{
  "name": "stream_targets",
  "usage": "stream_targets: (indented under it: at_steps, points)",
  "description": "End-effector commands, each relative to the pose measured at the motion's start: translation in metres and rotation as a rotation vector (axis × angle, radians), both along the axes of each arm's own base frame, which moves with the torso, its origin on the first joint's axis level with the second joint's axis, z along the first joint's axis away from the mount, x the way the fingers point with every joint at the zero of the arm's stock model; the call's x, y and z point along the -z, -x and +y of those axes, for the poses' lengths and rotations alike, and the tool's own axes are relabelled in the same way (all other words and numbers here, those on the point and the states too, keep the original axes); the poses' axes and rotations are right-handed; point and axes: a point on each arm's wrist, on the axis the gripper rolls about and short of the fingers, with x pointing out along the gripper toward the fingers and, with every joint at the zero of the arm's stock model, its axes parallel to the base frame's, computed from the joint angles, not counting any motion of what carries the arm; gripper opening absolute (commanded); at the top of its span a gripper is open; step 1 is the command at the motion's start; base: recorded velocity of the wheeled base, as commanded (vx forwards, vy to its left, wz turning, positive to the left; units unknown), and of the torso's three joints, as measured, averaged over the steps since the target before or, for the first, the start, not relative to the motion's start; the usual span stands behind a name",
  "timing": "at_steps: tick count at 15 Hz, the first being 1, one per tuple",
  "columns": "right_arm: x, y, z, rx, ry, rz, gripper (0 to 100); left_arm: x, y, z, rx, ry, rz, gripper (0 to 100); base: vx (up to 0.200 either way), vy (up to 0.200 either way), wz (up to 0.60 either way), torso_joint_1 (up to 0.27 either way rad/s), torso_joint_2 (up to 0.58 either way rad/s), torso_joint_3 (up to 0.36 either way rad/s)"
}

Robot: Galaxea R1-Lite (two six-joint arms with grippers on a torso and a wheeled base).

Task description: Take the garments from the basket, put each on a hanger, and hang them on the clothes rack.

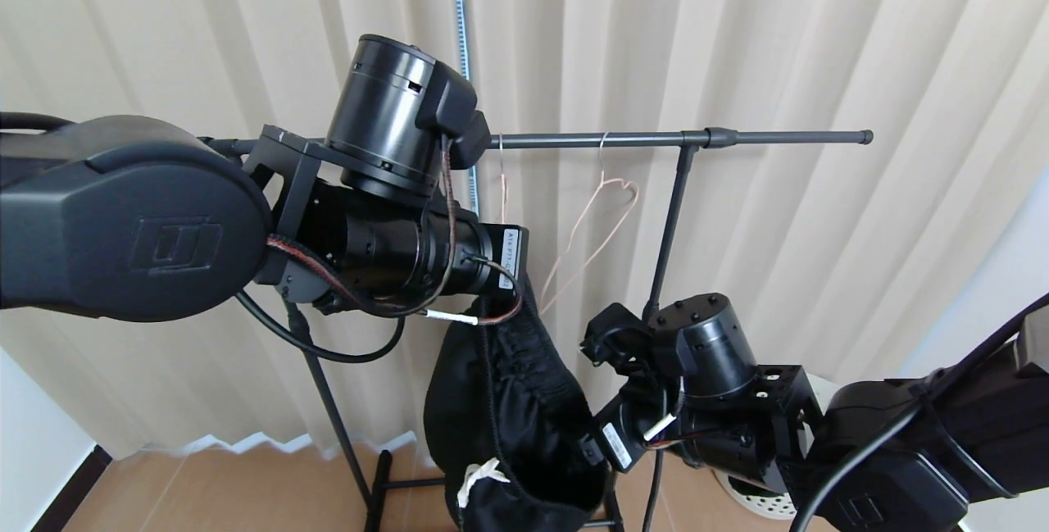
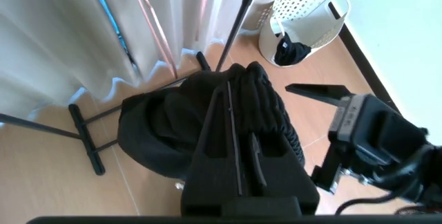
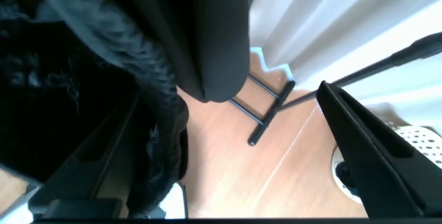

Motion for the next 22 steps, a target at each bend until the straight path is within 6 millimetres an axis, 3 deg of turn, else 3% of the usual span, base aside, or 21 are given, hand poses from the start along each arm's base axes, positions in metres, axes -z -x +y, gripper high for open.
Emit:
stream_targets:
  at_steps: [1,3,4,8,11,15,16,22]
  points:
    - [0.006,-0.002,-0.002,0.007,0.019,0.011,100,-0.002,0.003,0.003,-0.002,0.004,-0.004,0,0.000,0.000,0.00,0.000,0.00,0.000]
    - [0.006,-0.007,-0.010,0.015,0.059,-0.011,100,-0.003,0.003,0.005,-0.006,0.004,-0.004,0,0.000,0.000,0.00,0.000,0.00,0.000]
    - [0.004,-0.010,-0.013,0.028,0.054,-0.020,0,-0.001,0.003,0.005,-0.005,-0.001,0.000,0,0.000,0.000,0.00,0.000,0.00,0.000]
    - [-0.014,-0.020,-0.029,0.086,0.022,-0.064,0,0.006,0.005,0.007,-0.002,-0.024,0.014,0,0.000,0.000,0.00,0.000,0.00,0.000]
    - [-0.048,-0.031,-0.055,0.173,-0.041,-0.152,0,0.032,0.003,0.011,0.021,-0.123,0.061,0,0.000,0.000,0.00,0.000,0.00,0.000]
    - [-0.076,-0.032,-0.073,0.249,-0.080,-0.238,0,0.057,-0.006,0.005,0.037,-0.193,0.109,0,0.000,0.000,0.00,0.000,0.00,0.000]
    - [-0.079,-0.033,-0.074,0.265,-0.078,-0.252,0,0.063,-0.005,0.006,0.054,-0.221,0.116,100,0.000,0.000,0.00,0.000,0.00,0.000]
    - [-0.088,-0.044,-0.074,0.440,-0.018,-0.336,0,0.072,0.001,0.011,0.071,-0.243,0.115,100,0.000,0.000,0.00,0.000,0.00,0.000]
